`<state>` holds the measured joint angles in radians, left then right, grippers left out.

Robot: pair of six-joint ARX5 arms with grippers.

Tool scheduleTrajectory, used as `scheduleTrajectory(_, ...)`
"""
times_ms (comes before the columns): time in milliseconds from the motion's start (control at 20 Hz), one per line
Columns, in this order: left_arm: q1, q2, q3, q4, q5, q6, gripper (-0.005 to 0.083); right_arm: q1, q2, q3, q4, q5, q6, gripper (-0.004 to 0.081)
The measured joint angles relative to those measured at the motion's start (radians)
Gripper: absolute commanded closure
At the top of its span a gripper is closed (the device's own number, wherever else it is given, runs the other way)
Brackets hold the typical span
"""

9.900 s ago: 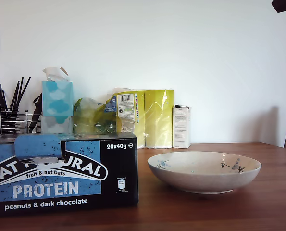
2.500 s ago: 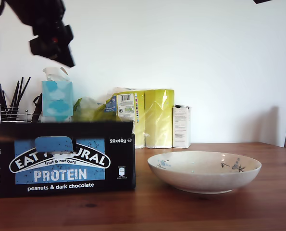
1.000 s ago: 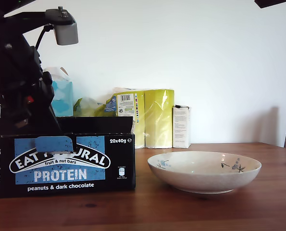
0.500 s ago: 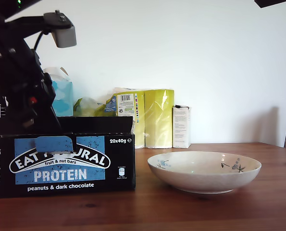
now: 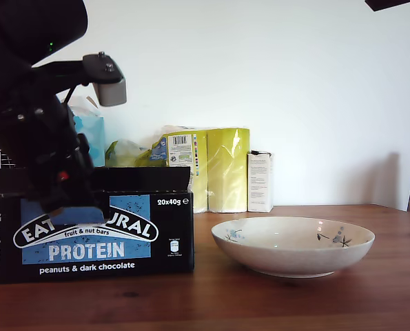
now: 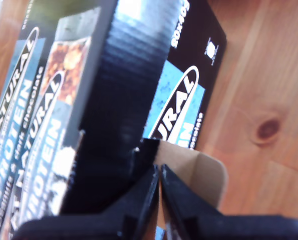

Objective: Open the carton box of snackbars

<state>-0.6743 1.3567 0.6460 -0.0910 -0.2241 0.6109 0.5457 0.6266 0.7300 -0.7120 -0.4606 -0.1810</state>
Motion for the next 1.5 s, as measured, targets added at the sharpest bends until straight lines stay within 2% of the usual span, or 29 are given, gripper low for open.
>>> scheduleTrajectory(250,0.000,0.000,-0.001,0.070,-0.052,0.028,0.0795,0.000,0.000,0.000,0.000,0.000,0.000,0.0783)
scheduleTrajectory(500,0.003,-0.046,-0.001,0.179,-0.063,0.040,0.0795,0.000,0.000,0.000,0.000,0.000,0.000,0.0783)
scheduleTrajectory(700,0.058,-0.097,0.008,0.236,-0.060,0.049,0.0795,0.000,0.000,0.000,0.000,0.000,0.000,0.0783)
scheduleTrajectory(950,0.174,-0.096,0.047,0.296,0.041,0.050,0.0795,0.000,0.000,0.000,0.021,0.000,0.050,0.0783)
scheduleTrajectory(1250,0.326,-0.096,0.072,0.335,0.233,0.050,0.0795,0.000,0.000,0.000,0.188,0.043,0.165,0.0783)
scheduleTrajectory(1500,0.396,-0.020,0.129,0.349,0.315,0.047,0.0795,0.027,0.004,0.000,0.302,0.102,0.195,0.0783)
